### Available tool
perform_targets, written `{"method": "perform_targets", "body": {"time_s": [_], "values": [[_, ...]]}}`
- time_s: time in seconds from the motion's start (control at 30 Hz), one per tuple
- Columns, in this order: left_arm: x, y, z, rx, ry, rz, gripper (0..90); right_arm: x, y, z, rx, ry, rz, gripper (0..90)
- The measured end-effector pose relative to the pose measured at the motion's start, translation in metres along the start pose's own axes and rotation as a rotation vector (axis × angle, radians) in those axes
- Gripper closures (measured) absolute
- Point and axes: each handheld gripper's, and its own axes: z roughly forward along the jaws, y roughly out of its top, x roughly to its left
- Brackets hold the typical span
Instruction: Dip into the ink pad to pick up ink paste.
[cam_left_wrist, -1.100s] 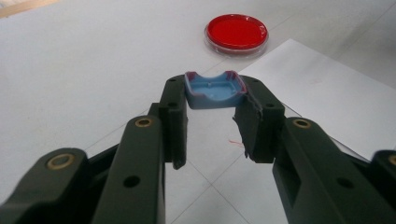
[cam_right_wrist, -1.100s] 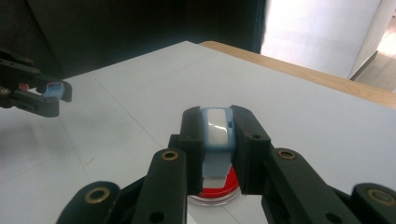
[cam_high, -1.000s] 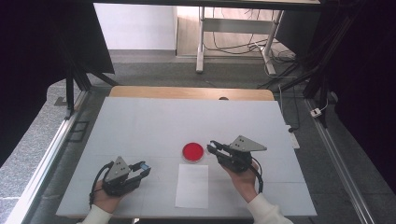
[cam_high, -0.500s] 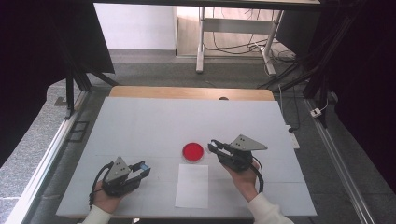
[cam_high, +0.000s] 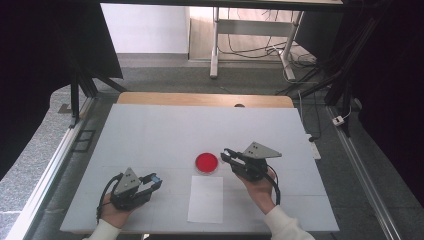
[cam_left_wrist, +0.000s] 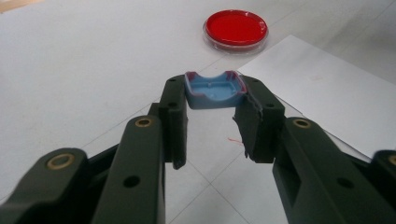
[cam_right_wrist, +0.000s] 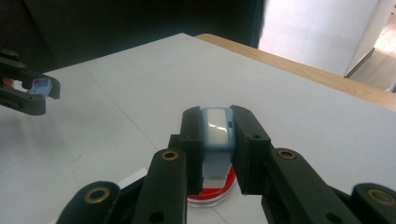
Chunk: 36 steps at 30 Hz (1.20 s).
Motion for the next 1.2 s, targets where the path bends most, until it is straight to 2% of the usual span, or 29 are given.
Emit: {"method": "perform_targets", "body": {"time_s": [0.17,0.33,0.5,0.67,1.2], "values": [[-0.001,0.000,0.001,0.002,-0.002,0.004,64.8,-0.003,0.004,0.006,0.010,0.000,-0.004,74.6],[0.000,0.000,0.001,0.007,-0.004,0.004,64.7,-0.006,0.007,0.018,0.053,0.010,-0.016,74.6],[0.000,0.000,0.002,0.008,-0.005,0.001,64.8,-0.007,0.007,0.029,0.091,0.028,-0.008,74.6],[0.000,0.000,0.002,0.009,-0.005,0.001,64.8,-0.006,0.007,0.037,0.123,0.034,-0.024,74.5],[0.001,-0.001,0.003,0.014,-0.011,0.001,64.8,-0.010,0.003,0.059,0.171,0.046,-0.025,74.5]]}}
